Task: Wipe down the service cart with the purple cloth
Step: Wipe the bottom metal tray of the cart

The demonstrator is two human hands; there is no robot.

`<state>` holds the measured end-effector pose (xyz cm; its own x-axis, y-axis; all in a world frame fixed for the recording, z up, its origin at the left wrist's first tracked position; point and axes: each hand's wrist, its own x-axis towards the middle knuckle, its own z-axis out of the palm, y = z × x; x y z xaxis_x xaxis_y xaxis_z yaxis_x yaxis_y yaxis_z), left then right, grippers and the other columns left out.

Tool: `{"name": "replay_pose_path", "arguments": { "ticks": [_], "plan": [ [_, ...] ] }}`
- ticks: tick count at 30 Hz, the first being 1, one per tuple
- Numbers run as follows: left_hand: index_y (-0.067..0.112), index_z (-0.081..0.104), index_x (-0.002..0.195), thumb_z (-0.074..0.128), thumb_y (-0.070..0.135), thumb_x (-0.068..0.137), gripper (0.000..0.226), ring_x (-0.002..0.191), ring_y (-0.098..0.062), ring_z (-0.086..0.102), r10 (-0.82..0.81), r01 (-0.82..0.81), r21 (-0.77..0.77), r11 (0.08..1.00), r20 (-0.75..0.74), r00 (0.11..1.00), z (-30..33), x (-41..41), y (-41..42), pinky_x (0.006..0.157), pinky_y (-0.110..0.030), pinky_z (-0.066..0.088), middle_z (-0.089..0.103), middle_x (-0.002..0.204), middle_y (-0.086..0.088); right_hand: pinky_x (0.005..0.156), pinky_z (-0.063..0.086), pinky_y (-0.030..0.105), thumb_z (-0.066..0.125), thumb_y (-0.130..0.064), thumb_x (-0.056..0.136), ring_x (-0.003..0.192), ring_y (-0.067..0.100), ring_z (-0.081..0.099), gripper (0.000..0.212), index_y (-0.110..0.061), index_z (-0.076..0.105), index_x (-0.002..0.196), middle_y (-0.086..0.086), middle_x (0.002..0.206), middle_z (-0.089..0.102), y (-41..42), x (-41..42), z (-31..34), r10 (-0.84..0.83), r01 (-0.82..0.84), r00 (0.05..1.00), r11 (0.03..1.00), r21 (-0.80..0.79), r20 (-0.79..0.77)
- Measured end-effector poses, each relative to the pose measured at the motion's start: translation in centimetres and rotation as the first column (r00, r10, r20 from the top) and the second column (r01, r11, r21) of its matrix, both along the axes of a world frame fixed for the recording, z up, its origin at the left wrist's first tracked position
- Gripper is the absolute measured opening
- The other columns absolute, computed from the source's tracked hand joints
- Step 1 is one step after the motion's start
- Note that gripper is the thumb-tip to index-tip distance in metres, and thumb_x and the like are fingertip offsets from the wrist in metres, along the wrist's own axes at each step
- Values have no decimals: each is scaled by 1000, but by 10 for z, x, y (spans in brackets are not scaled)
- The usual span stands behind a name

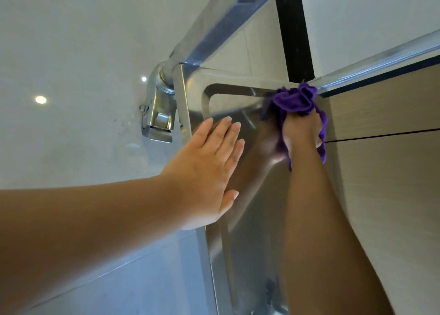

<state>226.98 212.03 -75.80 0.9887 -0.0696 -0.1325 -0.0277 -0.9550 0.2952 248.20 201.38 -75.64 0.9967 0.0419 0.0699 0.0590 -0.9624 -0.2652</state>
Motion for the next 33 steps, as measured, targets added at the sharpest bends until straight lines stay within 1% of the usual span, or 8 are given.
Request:
{"name": "replay_pose_path", "arguments": {
  "ticks": [4, 8, 11, 15, 21, 24, 28, 33],
  "plan": [
    [9, -32, 129, -7, 68, 79, 82, 139, -31, -27, 13, -13, -16, 1000, -51, 999, 8, 1, 4, 109, -42, -20, -27, 151, -16, 101, 34, 55, 53, -44, 80, 118, 24, 48, 43, -32, 50, 122, -5, 125, 54, -24, -56, 4, 193, -192, 980, 981, 9, -40],
    [9, -28, 134, -18, 73, 62, 97, 140, -30, -22, 35, -39, -34, 999, -105, 994, 14, 1, 4, 112, -43, -15, -24, 152, -15, 108, 23, 51, 42, -58, 70, 132, 20, 36, 75, -28, 40, 138, -6, 143, 41, -57, -139, 9, 215, -217, 971, 976, 0, -101],
    [6, -22, 142, -20, 78, 56, 112, 140, -33, -22, 77, -82, -27, 996, -167, 983, 19, 3, -4, 112, -47, -13, -23, 152, -17, 109, 19, 53, 48, -49, 73, 137, 19, 27, 72, -30, 35, 141, -8, 147, 35, -82, -196, 16, 214, -216, 963, 976, 8, -164],
    [-1, -21, 141, -2, 86, 65, 117, 139, -39, -21, 153, -145, 49, 988, -243, 958, 26, 9, -23, 111, -53, -10, -22, 151, -24, 105, 28, 49, 46, -55, 73, 134, 13, 27, 65, -54, 22, 133, -30, 144, 24, -112, -258, 19, 280, -278, 947, 960, 33, -157],
    [-1, -15, 144, 12, 71, 86, 96, 139, -41, -18, 67, -47, 201, 979, -96, 993, 25, 1, -35, 110, -57, -7, -19, 152, -23, 100, 33, 50, 56, -53, 74, 138, 2, 20, 78, -48, 18, 142, -29, 148, 18, -171, -310, 11, 377, -381, 925, 914, -137, -56],
    [5, -13, 146, 11, 59, 93, 80, 140, -34, -21, -180, 180, 31, 983, 7, 984, 30, -12, -64, 111, -51, -12, -20, 153, -17, 102, 29, 48, 47, -55, 81, 135, 11, 25, 63, -43, 22, 137, -17, 145, 27, -167, -300, 11, 368, -374, 927, 914, -156, -69],
    [11, -6, 148, 8, 62, 92, 77, 143, -22, -17, -375, 320, -335, 886, -113, 920, 32, -26, -106, 114, -40, -9, -14, 157, -5, 107, 28, 51, 54, -53, 69, 131, 13, 26, 69, -56, 15, 126, -18, 138, 30, -157, -271, 19, 237, -239, 963, 971, -3, -132],
    [13, -14, 147, 11, 66, 89, 83, 143, -21, -16, -342, 317, -268, 910, -52, 938, 17, -18, -108, 114, -35, -10, -13, 157, -5, 111, 18, 48, 48, -56, 68, 138, 22, 25, 84, -36, 21, 145, -4, 149, 30, -168, -224, 17, 135, -148, 981, 986, -80, -140]
  ]
}}
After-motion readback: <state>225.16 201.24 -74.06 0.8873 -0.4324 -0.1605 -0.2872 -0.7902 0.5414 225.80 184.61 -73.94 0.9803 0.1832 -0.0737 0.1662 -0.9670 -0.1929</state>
